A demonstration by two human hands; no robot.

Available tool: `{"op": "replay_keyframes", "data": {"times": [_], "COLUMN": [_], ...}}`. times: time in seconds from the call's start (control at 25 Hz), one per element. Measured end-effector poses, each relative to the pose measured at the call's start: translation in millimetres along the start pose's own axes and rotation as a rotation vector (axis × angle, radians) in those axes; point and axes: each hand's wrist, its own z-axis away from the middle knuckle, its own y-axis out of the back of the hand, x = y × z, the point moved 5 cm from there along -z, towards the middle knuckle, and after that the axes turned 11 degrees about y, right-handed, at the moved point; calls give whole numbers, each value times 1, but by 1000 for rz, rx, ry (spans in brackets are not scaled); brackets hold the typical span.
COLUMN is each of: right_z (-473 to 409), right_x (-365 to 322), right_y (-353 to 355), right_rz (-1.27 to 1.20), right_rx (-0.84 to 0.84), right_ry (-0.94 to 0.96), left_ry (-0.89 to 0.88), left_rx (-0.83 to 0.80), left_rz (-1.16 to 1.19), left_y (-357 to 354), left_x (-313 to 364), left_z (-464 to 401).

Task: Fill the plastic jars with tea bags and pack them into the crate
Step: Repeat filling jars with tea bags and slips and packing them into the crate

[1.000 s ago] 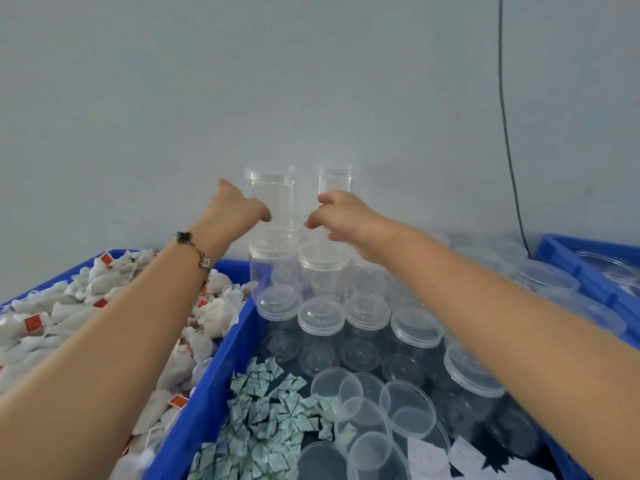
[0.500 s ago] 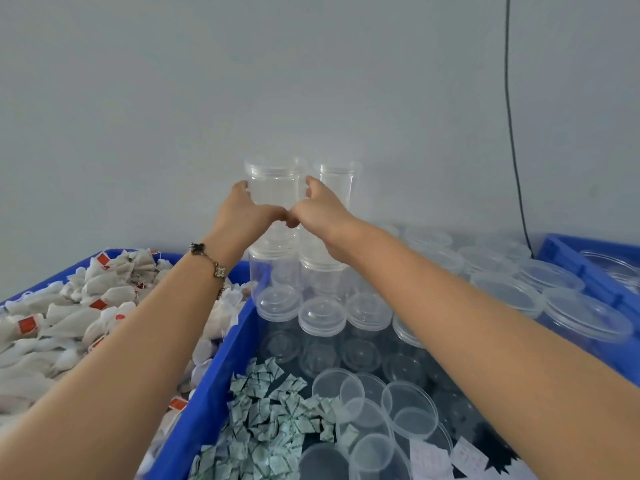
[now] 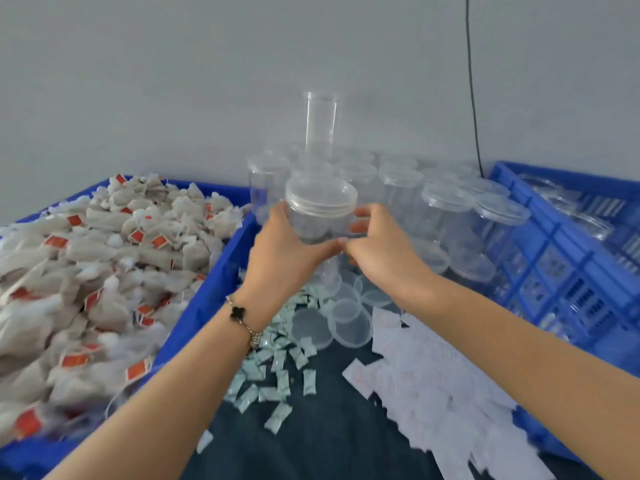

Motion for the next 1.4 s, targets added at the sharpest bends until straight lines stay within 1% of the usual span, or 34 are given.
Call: {"op": "replay_keyframes", "data": {"times": [0.2,0.36,0.48,0.56,0.64,0.76,0.8,0.92,0.96,1.04,1.08,1.16,1.32,1.4], "right_z": [74,114,131,133,125,105,98,83,80,77,76,73,76,76], "right_x": [54,91,110,112,105,80,70,48,44,40,41,46,48,48], "right_y": [-1,-6,-11,-10,-7,-7,-12,-36,-44,-56,-59,-58,-51,-52], "right_rz": [99,196,195,208,236,321,419,919,1047,1184,1196,1123,970,958], "right_rx": [-57,-138,-190,-213,-182,-107,-126,-270,-301,-365,-394,-407,-281,-275], "right_ry": [-133,-242,-309,-308,-259,-123,-63,122,168,214,211,185,199,231], "left_ry": [141,240,221,198,174,189,199,187,181,176,176,168,154,146], "left_rx": [-95,-104,-125,-96,-54,-54,-64,-102,-121,-169,-194,-219,-210,-204], "left_rz": [-69,-96,-104,-128,-109,-62,-61,-128,-149,-150,-136,-77,-39,-47], "left_y": [-45,-72,-83,-85,-85,-86,-87,-87,-86,-83,-82,-79,-77,-77], "left_x": [-51,-87,-107,-116,-123,-128,-129,-129,-129,-130,-130,-131,-132,-132], "left_z": [68,103,119,125,126,124,124,120,118,117,117,117,114,114]}}
